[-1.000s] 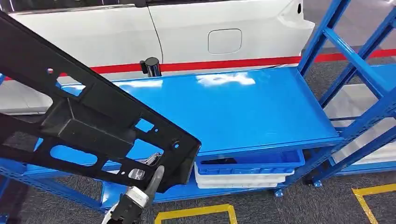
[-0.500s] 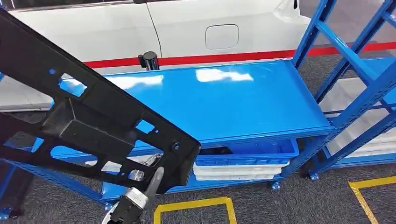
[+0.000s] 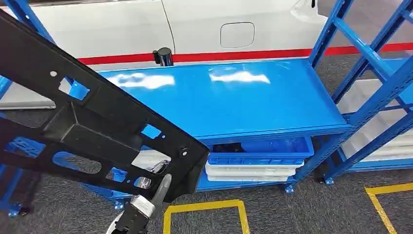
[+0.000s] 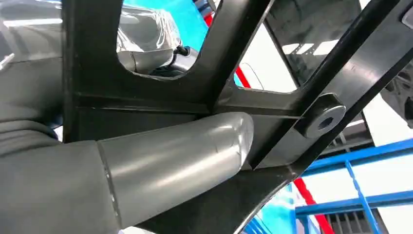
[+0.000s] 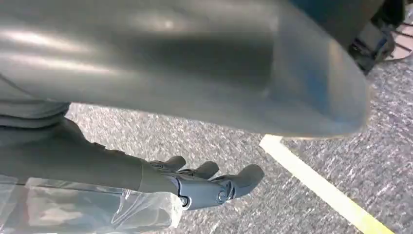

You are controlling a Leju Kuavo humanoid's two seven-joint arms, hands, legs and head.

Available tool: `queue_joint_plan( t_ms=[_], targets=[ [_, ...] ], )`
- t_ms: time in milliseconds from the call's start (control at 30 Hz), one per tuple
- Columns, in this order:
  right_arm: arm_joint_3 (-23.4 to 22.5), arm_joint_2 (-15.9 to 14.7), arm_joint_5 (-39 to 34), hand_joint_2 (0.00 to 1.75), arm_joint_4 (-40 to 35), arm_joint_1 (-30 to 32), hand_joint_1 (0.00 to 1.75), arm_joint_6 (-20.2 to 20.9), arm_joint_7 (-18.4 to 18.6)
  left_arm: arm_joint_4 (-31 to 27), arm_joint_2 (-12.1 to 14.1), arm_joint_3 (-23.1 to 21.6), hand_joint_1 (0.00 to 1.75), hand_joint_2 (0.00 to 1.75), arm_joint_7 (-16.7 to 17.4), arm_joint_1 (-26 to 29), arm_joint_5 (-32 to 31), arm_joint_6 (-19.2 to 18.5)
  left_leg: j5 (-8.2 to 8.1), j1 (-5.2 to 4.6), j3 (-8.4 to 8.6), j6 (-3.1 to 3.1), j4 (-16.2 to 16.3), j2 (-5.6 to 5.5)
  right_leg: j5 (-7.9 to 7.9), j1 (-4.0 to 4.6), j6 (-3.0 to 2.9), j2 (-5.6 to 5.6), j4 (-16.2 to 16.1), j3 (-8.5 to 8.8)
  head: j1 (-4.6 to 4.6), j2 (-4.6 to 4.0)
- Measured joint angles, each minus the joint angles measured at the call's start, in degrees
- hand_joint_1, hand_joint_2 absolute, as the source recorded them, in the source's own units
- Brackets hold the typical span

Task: Take the parts from the cabinet and place them on the table.

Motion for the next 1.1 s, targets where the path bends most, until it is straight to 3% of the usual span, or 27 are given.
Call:
queue_joint_plan(
  t_ms=[67,100,133,167,233,267,300,333,400,433,467,567,600,633,667,733,767,800,833,867,933,967,1067,1100],
  targets=[
    [0.0,0.0,-0.13,0.0,0.0,-0.08,0.0,-0.02,-0.11,0.0,0.02,0.0,1.75,0.0,0.0,0.07,0.0,-0.02,0.58,0.15,-0.4,-0.79,-0.05,-0.47,0.25,0.24,-0.48,-0.39,0.16,-0.38,-0.02,0.0],
    [0.0,0.09,-0.33,0.0,-0.02,-0.1,0.0,-0.02,-0.26,0.0,0.04,0.0,1.75,0.0,0.0,0.09,0.0,-0.02,0.07,0.22,-0.76,-0.98,0.26,-0.29,0.85,-0.38,-1.26,-0.88,-0.16,-0.74,0.0,0.0],
    [0.0,0.07,-0.48,0.0,-0.02,-0.17,0.0,-0.04,-0.39,0.0,0.04,-0.02,1.75,0.0,0.0,0.04,0.02,-0.02,-1.92,0.36,-1.57,-1.19,1.95,0.4,1.21,-0.29,-1.72,-1.04,-0.12,-1.18,-0.07,0.0],
    [0.0,0.07,-0.48,0.0,-0.02,-0.14,0.0,-0.04,-0.57,0.0,0.04,-0.09,1.75,0.0,-0.02,0.01,0.0,-0.02,-4.96,0.41,-2.93,-1.31,5.52,0.7,1.53,-0.25,-2.16,-1.27,-0.11,-1.62,-0.24,0.0],
    [0.0,0.07,-0.48,0.0,-0.02,0.0,0.0,-0.04,-0.72,0.0,0.04,-0.11,1.75,0.0,0.0,0.03,0.02,-0.02,-10.59,0.56,-6.32,-1.8,15.61,0.77,2.31,-0.12,-2.33,-1.85,-0.04,-2.72,-0.26,0.0],
    [0.0,0.07,-0.48,0.0,-0.02,0.02,0.0,-0.04,-0.72,0.0,0.04,-0.11,1.75,0.0,0.0,0.07,0.02,-0.02,-11.59,0.58,-7.17,-1.96,19.08,0.79,2.72,-0.02,-2.32,-2.11,-0.01,-3.31,-0.26,0.0],
    [0.0,0.04,-0.5,0.0,-0.02,0.01,0.0,-0.04,-0.72,0.0,0.05,-0.11,1.75,0.0,0.0,0.13,0.02,-0.02,-10.96,0.58,-6.66,-1.98,19.53,0.81,3.08,0.07,-2.3,-2.27,0.0,-3.83,-0.26,0.0],
    [0.0,0.04,-0.48,0.0,-0.02,0.0,0.0,-0.04,-0.72,0.0,0.07,-0.11,1.75,0.0,0.0,0.13,0.02,-0.02,-9.22,0.57,-4.73,-1.89,17.13,0.83,3.4,0.12,-2.24,-2.39,0.03,-4.28,-0.26,0.0],
    [0.0,0.04,-0.5,0.0,-0.02,-0.03,0.0,-0.04,-0.72,0.0,0.05,-0.11,1.75,0.0,0.0,0.07,0.02,-0.02,-5.28,0.46,1.75,-1.34,7.05,0.84,3.94,0.28,-2.04,-2.41,0.1,-4.83,-0.26,0.0],
    [0.0,0.11,-0.5,0.0,-0.04,-0.05,0.0,-0.04,-0.74,0.0,0.07,-0.11,1.75,0.0,-0.02,-0.01,0.02,-0.02,-4.47,0.25,5.32,-0.75,1.37,0.84,4.14,0.28,-1.87,-2.41,0.12,-4.97,-0.26,0.0],
    [0.0,0.17,-0.59,0.0,-0.07,-0.07,0.0,-0.04,-0.81,0.0,0.04,-0.13,1.75,0.0,-0.04,-0.12,0.04,-0.04,-5.13,-0.14,6.86,-0.32,-1.52,0.88,4.38,0.68,-1.53,-2.41,0.17,-5.3,-0.24,0.0],
    [0.0,0.17,-0.7,0.0,-0.07,-0.05,0.0,-0.04,-1.05,-0.13,0.07,-0.13,1.75,0.0,-0.11,-0.03,0.09,-0.04,-4.73,-0.43,5.96,0.2,-1.58,0.84,5.54,0.32,-0.5,-2.41,0.08,-5.79,-0.22,0.0],
    [0.0,0.15,-0.74,0.0,-0.04,-0.02,0.0,-0.04,-1.09,-0.13,0.07,-0.13,1.75,0.0,-0.11,-0.04,0.09,-0.04,-4.08,0.02,5.66,0.75,-2.08,0.92,5.77,0.66,-0.11,-2.29,0.11,-6.0,-0.22,0.0],
    [0.0,0.11,-1.05,0.0,-0.05,-0.04,0.0,-0.04,-1.14,-0.15,0.07,-0.13,1.75,0.0,-0.13,-0.14,0.09,-0.04,-3.54,0.18,5.44,1.02,-2.15,1.25,4.16,0.25,0.07,-2.36,1.11,-6.61,-0.22,0.0],
    [0.0,0.11,-1.07,0.0,-0.04,-0.02,0.0,-0.04,-1.14,-0.15,0.07,-0.13,1.75,0.0,-0.13,-0.14,0.09,-0.04,-3.17,0.22,4.94,1.44,-2.14,1.32,1.31,0.18,0.44,-2.4,3.9,-7.61,0.02,0.0],
    [0.0,0.07,-1.11,0.0,-0.04,-0.02,0.0,-0.04,-1.22,-0.15,0.07,-0.13,1.75,0.0,-0.15,-0.1,0.11,-0.04,-2.49,0.14,4.05,1.74,-2.11,1.53,-4.57,-0.12,0.93,-2.4,13.06,-10.81,0.09,0.0],
    [0.0,0.07,-1.14,0.0,-0.04,-0.02,0.0,-0.04,-1.27,-0.15,0.07,-0.13,1.75,0.0,-0.15,-0.06,0.15,-0.04,-2.1,0.13,3.47,1.68,-2.04,1.61,-6.23,-0.12,1.18,-2.4,17.37,-12.14,0.11,0.0],
    [0.0,0.07,-1.16,0.0,-0.04,-0.01,0.0,-0.04,-1.31,-0.15,0.07,-0.13,1.75,0.0,-0.15,-0.01,0.24,-0.15,-1.73,0.14,2.94,1.58,-1.97,1.64,-6.07,-0.14,1.29,-2.4,19.3,-12.32,0.11,0.0],
    [0.0,0.07,-1.16,0.0,-0.07,-0.01,0.0,-0.04,-1.31,-0.15,0.07,-0.13,1.75,0.0,-0.15,0.03,0.26,-0.15,-1.45,0.18,2.43,1.42,-1.84,1.67,-4.54,-0.26,1.4,-2.4,18.27,-11.09,0.11,0.0],
    [0.0,-0.02,-1.18,0.0,-0.04,-0.03,0.0,-0.04,-1.31,-0.15,0.07,-0.13,1.75,0.0,-0.15,0.01,0.26,-0.15,-1.23,0.26,1.95,1.22,-1.61,1.66,-2.37,-0.41,1.51,-2.4,14.76,-8.62,0.11,0.0],
    [0.0,-0.09,-1.2,0.0,-0.07,-0.13,0.0,-0.04,-1.31,-0.15,0.07,-0.13,1.75,0.0,-0.15,0.01,0.26,-0.15,-1.05,0.38,1.39,0.88,-0.9,1.6,0.94,-0.68,1.53,-2.4,4.06,-1.73,0.11,0.0],
    [0.0,-0.09,-1.2,0.0,-0.07,-0.25,0.0,-0.04,-1.31,-0.15,0.07,-0.13,1.75,0.0,-0.15,0.0,0.26,-0.15,-0.98,0.02,0.92,0.61,-0.54,1.59,0.11,-0.56,1.45,-2.33,0.35,0.46,0.13,0.0],
    [0.0,-0.11,-1.27,0.0,-0.04,-0.13,0.0,-0.02,-1.27,-0.2,0.07,-0.13,1.75,0.0,-0.15,-0.02,0.28,-0.28,0.03,0.12,0.14,-0.73,-0.32,1.56,0.2,-0.08,0.73,-2.15,0.03,-0.4,0.02,0.0],
    [0.0,-0.13,-1.29,0.0,-0.04,-0.05,0.0,-0.02,-1.23,-0.2,0.07,-0.15,1.75,0.0,-0.17,0.0,0.26,-0.31,0.26,0.01,-0.11,-1.11,-0.18,1.52,0.59,-0.32,0.09,-2.21,-0.16,-0.7,0.0,0.0]
  ],
)
